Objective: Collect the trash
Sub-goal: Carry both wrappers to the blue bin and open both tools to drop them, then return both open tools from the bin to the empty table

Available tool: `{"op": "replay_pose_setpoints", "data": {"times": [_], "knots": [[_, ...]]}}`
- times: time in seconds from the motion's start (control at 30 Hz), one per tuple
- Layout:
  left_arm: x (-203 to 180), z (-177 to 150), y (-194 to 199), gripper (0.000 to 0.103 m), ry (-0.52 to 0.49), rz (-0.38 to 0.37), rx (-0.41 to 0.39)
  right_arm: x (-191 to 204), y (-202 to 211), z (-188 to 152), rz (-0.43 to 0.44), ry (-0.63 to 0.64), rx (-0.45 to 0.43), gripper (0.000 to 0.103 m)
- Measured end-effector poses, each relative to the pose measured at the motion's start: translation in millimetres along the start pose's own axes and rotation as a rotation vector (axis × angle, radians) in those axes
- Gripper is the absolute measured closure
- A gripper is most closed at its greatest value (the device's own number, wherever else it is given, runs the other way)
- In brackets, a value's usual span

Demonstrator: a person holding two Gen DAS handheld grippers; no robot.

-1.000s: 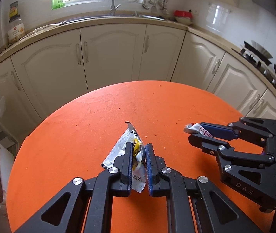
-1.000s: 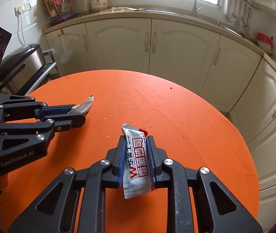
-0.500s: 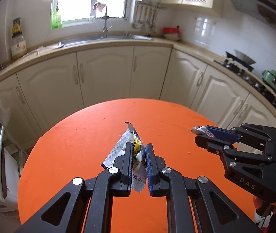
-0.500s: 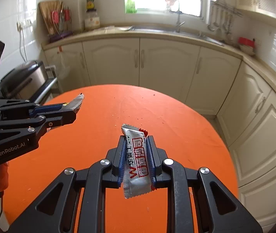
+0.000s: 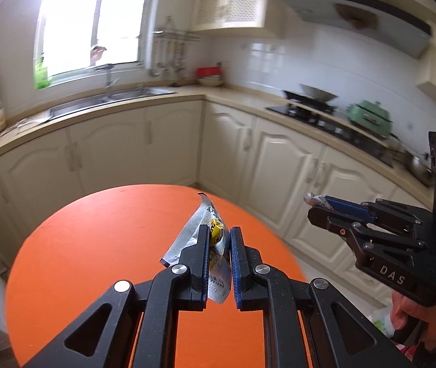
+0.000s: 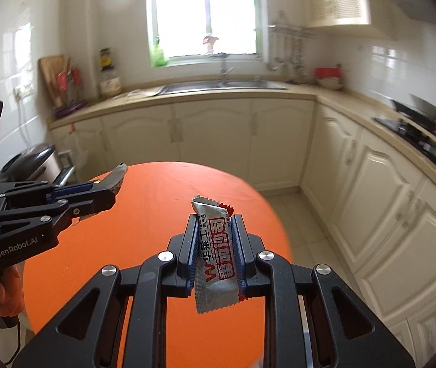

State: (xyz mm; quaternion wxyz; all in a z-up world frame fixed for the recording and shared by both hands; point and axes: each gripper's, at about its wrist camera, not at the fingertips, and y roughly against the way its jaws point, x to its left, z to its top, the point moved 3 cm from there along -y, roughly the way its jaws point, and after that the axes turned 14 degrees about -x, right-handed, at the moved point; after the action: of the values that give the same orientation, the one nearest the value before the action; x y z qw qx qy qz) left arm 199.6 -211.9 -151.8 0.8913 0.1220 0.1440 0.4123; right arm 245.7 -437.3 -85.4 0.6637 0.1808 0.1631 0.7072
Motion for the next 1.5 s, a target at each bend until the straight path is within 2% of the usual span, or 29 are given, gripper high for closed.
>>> {"op": "replay_pose_setpoints", "data": {"times": [0.13,0.33,0.47,0.6,0.83,1.03,1.13,1.17,1.2,1.23,1.27,1.3,1.4,1.43,1.47,1.5], "knots": [[-32,1,12,0.095,-0.029,-0.089,0.004,-47,44,-9,-0.094,-0.048,-0.021,0.083],[-83,-1,-12,0.095,-0.071,-0.236,0.056,-118,93,-41,-0.234,-0.135,-0.007,0.083],[-120,-19,-47,0.095,-0.065,-0.339,0.148,-169,111,-79,-0.328,-0.218,0.042,0.083],[-147,-46,-86,0.095,-0.067,-0.4,0.257,-213,119,-123,-0.388,-0.299,0.103,0.083],[-171,-82,-161,0.094,-0.079,-0.405,0.421,-262,96,-196,-0.42,-0.433,0.221,0.083],[-197,-96,-224,0.094,-0.083,-0.387,0.505,-279,72,-231,-0.404,-0.501,0.279,0.082],[-216,-99,-258,0.091,-0.091,-0.381,0.532,-289,65,-242,-0.41,-0.536,0.29,0.077],[-224,-101,-272,0.086,-0.096,-0.38,0.542,-294,63,-247,-0.413,-0.556,0.292,0.074],[-229,-102,-280,0.072,-0.099,-0.379,0.55,-298,62,-252,-0.412,-0.571,0.296,0.073],[-234,-103,-290,0.062,-0.103,-0.372,0.558,-301,60,-255,-0.413,-0.582,0.302,0.065],[-238,-104,-299,0.034,-0.11,-0.355,0.561,-302,59,-258,-0.419,-0.592,0.306,0.05],[-242,-105,-307,0.02,-0.114,-0.338,0.551,-306,59,-263,-0.421,-0.61,0.308,0.044],[-248,-108,-320,0.01,-0.152,-0.291,0.539,-312,63,-271,-0.425,-0.65,0.305,0.031],[-249,-109,-321,0.01,-0.163,-0.28,0.541,-312,66,-272,-0.442,-0.644,0.308,0.022],[-252,-110,-324,0.01,-0.172,-0.271,0.539,-313,68,-272,-0.453,-0.645,0.307,0.007],[-255,-111,-326,0.008,-0.18,-0.258,0.537,-314,72,-273,-0.471,-0.652,0.301,0.001]]}}
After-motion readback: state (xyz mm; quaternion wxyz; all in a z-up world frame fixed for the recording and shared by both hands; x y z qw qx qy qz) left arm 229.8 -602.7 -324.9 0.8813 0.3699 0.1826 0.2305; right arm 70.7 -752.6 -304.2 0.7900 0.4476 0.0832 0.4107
